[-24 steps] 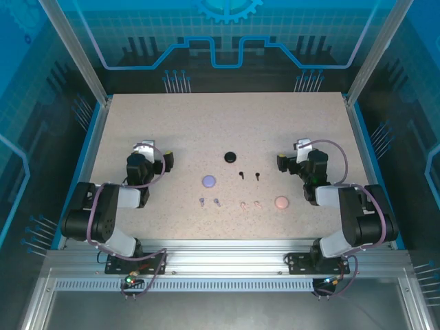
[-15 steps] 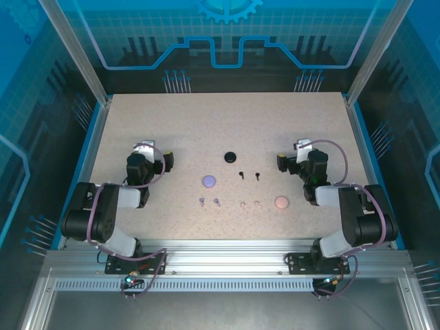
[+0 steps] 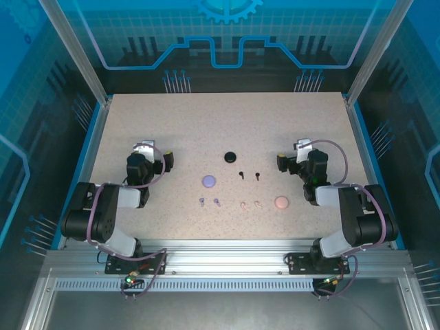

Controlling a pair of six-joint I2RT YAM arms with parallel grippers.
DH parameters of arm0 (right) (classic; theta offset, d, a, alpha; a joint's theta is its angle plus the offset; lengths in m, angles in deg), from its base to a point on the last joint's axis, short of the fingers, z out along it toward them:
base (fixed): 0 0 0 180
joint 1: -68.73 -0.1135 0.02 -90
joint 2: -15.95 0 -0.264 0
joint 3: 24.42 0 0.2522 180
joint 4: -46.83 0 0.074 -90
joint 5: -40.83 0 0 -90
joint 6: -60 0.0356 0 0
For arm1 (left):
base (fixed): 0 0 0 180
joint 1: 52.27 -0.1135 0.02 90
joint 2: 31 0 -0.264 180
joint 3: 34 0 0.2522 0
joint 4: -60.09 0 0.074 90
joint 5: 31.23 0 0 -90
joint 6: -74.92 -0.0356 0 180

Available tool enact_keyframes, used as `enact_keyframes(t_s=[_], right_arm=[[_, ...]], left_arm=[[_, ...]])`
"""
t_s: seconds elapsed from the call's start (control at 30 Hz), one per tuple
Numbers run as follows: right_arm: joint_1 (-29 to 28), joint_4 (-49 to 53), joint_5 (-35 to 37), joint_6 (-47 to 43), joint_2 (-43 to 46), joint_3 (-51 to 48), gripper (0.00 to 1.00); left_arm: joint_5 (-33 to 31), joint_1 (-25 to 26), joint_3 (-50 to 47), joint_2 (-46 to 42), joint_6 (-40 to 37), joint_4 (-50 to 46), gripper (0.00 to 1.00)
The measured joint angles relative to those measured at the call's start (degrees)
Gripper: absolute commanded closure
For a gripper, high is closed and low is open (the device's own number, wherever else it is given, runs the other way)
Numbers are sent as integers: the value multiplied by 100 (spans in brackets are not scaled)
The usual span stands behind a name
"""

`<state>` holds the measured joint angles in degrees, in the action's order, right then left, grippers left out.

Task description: Insert wireless bluetooth earbuds into charging case

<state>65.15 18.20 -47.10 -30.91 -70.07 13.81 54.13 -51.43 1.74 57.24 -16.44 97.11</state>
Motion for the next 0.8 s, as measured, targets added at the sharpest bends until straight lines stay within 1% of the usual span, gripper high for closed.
enact_keyframes(t_s=[0.63,0.8], right_arm=[[4,11,-55,2,0,4,0],[15,726,243,138,326,271,0]], left_arm=[[2,-48,0,0,101,-37,1],[-192,-48,-262,-90,184,260,1]])
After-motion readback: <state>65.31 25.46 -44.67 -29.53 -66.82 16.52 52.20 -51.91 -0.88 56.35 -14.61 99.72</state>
